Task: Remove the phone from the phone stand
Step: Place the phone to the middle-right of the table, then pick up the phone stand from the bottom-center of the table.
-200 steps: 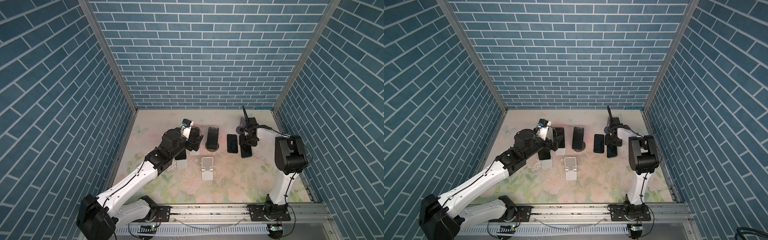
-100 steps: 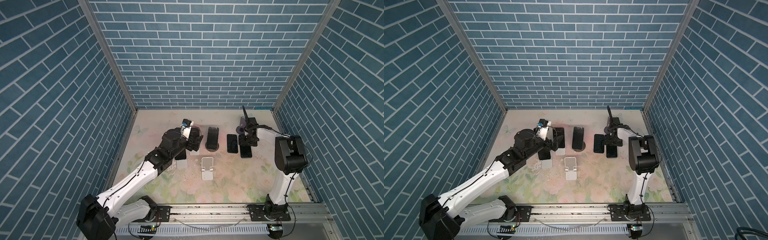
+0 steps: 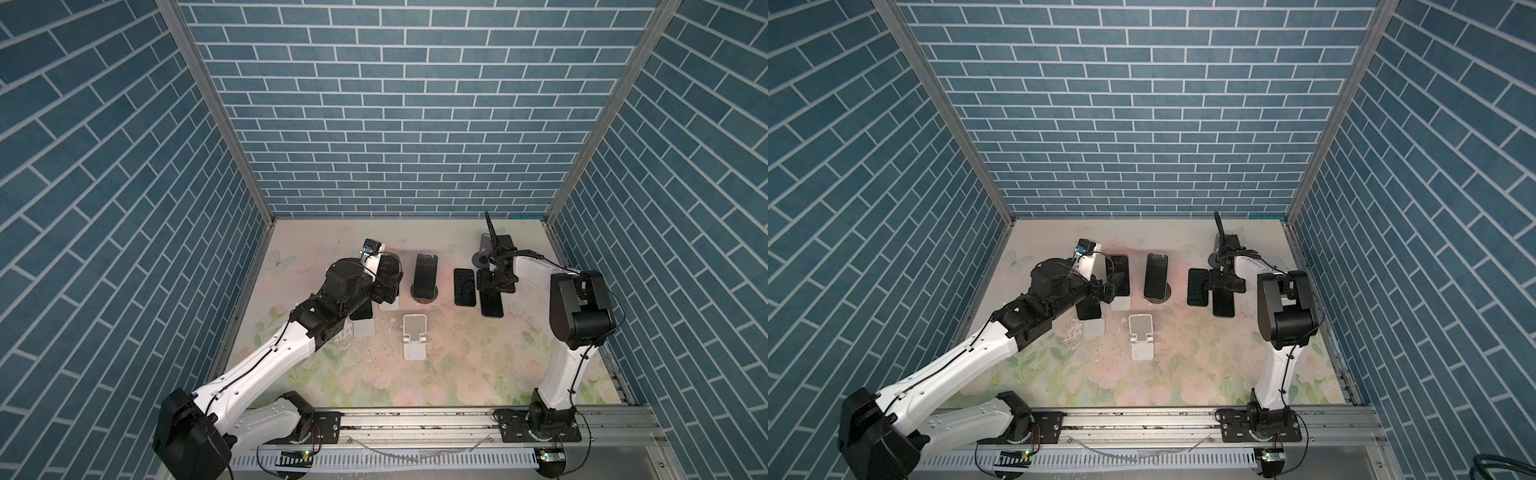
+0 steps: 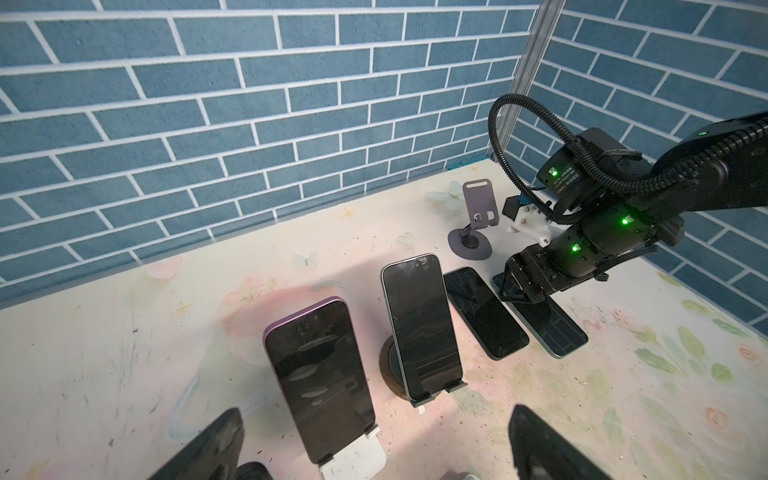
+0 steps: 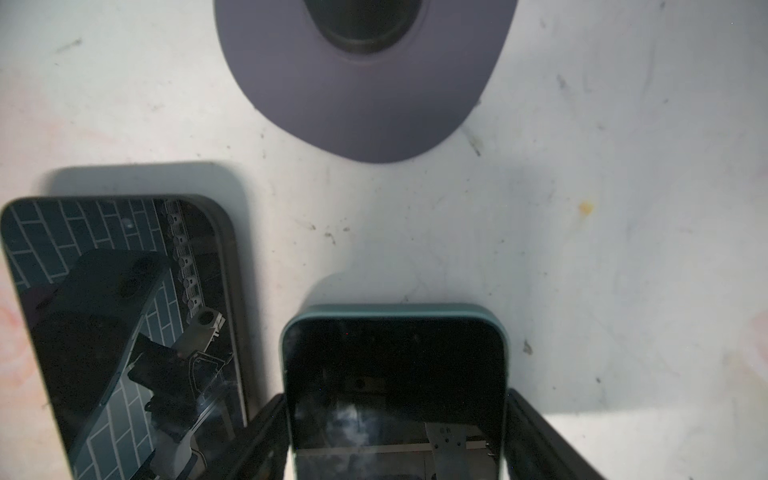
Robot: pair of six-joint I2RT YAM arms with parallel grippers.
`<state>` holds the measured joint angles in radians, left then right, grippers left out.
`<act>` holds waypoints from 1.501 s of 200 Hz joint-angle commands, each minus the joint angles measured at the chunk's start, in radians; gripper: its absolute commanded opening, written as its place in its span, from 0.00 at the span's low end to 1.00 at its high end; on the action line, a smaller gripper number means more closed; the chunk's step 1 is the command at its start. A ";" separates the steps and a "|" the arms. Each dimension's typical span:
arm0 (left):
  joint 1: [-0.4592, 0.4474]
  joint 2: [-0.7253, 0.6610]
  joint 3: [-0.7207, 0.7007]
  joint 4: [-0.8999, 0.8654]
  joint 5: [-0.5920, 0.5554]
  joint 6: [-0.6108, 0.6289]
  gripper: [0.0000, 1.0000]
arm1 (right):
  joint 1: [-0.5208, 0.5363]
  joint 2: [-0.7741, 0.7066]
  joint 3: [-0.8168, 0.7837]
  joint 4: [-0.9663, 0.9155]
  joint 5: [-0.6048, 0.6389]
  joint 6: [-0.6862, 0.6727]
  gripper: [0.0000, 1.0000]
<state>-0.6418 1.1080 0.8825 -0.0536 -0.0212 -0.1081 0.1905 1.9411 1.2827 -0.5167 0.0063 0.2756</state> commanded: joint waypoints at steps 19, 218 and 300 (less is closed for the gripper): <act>-0.002 0.010 0.040 -0.032 -0.022 -0.015 1.00 | -0.003 -0.019 -0.002 -0.074 -0.011 0.019 0.79; -0.112 0.102 0.107 -0.118 -0.217 -0.087 1.00 | 0.000 -0.347 -0.141 0.000 -0.048 0.045 0.80; -0.198 0.118 0.134 -0.195 -0.374 -0.167 1.00 | 0.001 -0.430 -0.200 0.041 -0.061 0.046 0.80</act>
<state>-0.8059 1.2217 0.9955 -0.2138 -0.3077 -0.2436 0.1905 1.5429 1.1168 -0.4931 -0.0433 0.3103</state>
